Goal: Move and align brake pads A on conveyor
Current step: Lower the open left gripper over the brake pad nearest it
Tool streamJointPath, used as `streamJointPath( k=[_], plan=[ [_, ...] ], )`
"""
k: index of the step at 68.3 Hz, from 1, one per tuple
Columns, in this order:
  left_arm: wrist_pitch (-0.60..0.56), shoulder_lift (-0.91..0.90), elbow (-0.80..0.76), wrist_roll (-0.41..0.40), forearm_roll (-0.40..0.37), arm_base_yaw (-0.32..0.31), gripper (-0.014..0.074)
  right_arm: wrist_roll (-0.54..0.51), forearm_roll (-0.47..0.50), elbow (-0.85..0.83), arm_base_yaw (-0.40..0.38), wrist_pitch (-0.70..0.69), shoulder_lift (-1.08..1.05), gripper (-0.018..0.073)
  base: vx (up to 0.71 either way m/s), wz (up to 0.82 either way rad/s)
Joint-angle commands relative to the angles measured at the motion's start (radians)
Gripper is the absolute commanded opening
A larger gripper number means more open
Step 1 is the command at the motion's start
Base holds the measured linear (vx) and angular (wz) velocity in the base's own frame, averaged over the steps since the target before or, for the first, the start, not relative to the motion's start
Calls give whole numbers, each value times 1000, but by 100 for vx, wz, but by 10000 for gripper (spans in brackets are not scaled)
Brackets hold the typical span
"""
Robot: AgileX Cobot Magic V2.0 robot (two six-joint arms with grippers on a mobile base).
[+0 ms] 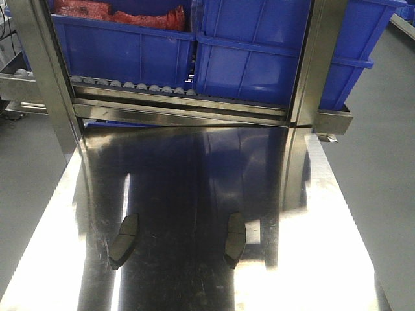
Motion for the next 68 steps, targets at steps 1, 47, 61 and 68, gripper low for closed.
streamJointPath(
  k=[1, 47, 61, 68],
  plan=[
    [38, 138, -98, -10, -12, -4, 422, -11, -9, -23, -1, -72, 14, 466, 0, 0],
    [13, 666, -147, 86, -135, -47, 422, -11, -9, -23, -1, -72, 14, 466, 0, 0],
    [-17, 788, -213, 102, -168, -167, 422, -11, -9, -23, -1, -72, 14, 466, 0, 0],
    [-12, 857, -270, 102, -167, -219, 422, -11, -9, -23, -1, -72, 14, 466, 0, 0]
  ],
)
